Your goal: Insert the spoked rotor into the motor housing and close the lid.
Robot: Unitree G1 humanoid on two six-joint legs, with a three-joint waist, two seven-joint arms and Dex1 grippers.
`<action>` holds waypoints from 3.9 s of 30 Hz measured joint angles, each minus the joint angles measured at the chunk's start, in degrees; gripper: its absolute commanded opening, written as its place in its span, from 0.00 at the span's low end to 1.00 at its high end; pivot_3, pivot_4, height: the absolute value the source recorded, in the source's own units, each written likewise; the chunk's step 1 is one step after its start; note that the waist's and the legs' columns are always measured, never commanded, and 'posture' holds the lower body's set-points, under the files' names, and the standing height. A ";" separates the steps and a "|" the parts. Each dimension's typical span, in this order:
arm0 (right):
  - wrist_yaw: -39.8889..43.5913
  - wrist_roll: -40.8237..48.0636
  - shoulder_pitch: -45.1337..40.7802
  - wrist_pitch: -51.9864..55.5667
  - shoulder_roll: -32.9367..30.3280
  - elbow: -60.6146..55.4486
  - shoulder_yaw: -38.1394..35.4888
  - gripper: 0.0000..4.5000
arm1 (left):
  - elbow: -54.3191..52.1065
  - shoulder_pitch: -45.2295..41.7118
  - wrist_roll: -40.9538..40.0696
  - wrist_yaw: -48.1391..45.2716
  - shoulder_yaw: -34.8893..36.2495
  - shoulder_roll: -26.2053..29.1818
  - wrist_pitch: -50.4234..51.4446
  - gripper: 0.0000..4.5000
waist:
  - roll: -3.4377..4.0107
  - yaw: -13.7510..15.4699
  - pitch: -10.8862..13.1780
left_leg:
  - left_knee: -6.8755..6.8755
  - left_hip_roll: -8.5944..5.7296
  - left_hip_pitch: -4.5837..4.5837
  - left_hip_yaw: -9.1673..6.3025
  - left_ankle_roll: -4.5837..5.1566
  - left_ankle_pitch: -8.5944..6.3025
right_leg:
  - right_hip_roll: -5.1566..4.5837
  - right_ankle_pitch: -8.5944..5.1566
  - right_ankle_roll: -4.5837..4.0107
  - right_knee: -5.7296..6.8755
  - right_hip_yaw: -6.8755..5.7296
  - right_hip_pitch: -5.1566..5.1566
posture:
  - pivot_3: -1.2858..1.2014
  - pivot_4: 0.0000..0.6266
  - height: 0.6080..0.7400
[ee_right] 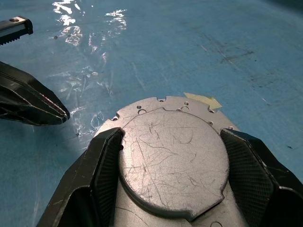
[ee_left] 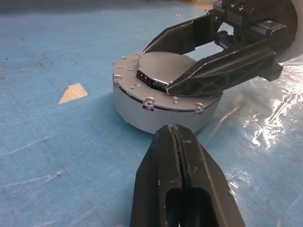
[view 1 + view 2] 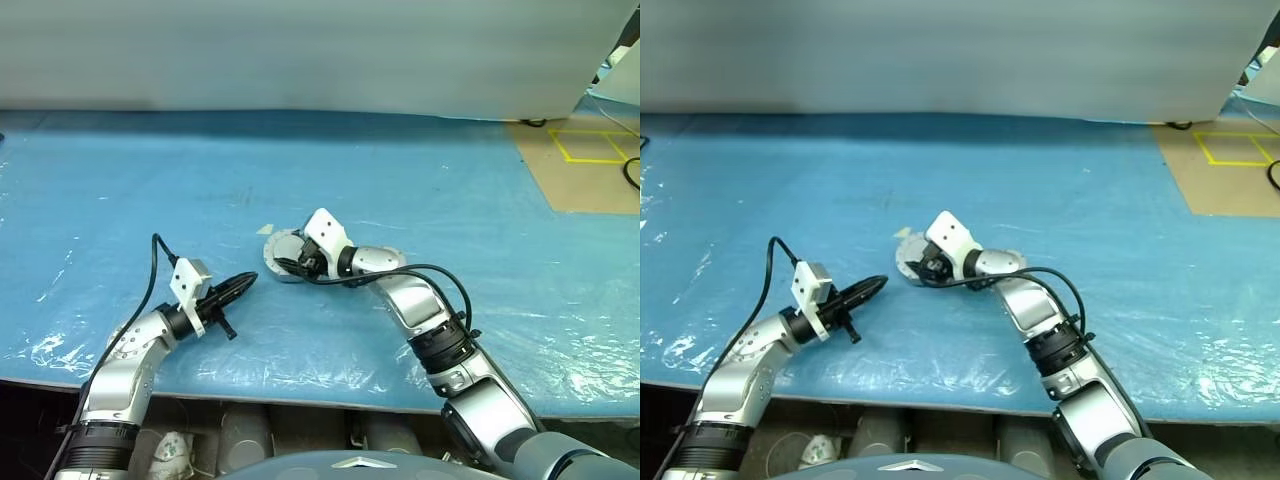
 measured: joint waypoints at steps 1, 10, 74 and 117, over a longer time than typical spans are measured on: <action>-0.17 -0.06 -0.01 0.10 0.09 0.01 0.08 0.66 | -0.01 0.11 0.00 0.03 0.00 0.03 -0.07 0.00 | 0.00 0.00 0.00 | 0.00 0.00 0.02 0.00 0.00 0.00 | 0.00 0.00 0.00 0.00 0.01 0.01 | 0.52 0.24 1.00; -0.97 -1.89 -1.09 -1.61 -0.57 1.70 2.14 0.66 | 0.00 0.13 0.03 0.50 0.00 0.08 -0.58 0.00 | 0.03 -0.02 -0.03 | -0.03 -0.01 0.41 0.03 0.00 -0.01 | 0.00 -0.01 0.00 0.01 0.08 0.33 | 0.52 0.24 1.00; 1.82 5.96 -2.85 1.03 0.27 4.61 -6.50 0.99 | 3.95 -14.00 10.54 5.91 -8.18 1.44 6.15 0.00 | 0.40 0.45 -0.38 | -0.46 -0.30 0.31 0.05 0.00 0.00 | -0.08 -0.06 0.07 -0.33 0.25 0.16 | 0.52 0.24 1.00; -7.09 31.95 -6.75 56.49 8.13 6.04 -37.78 0.28 | 3.56 -12.75 11.35 6.26 -6.97 2.25 4.55 0.00 | 0.53 0.14 -0.45 | -1.02 -0.31 0.38 0.19 -0.09 0.03 | -0.06 -0.07 0.11 -0.64 0.26 0.03 | 0.52 0.24 1.00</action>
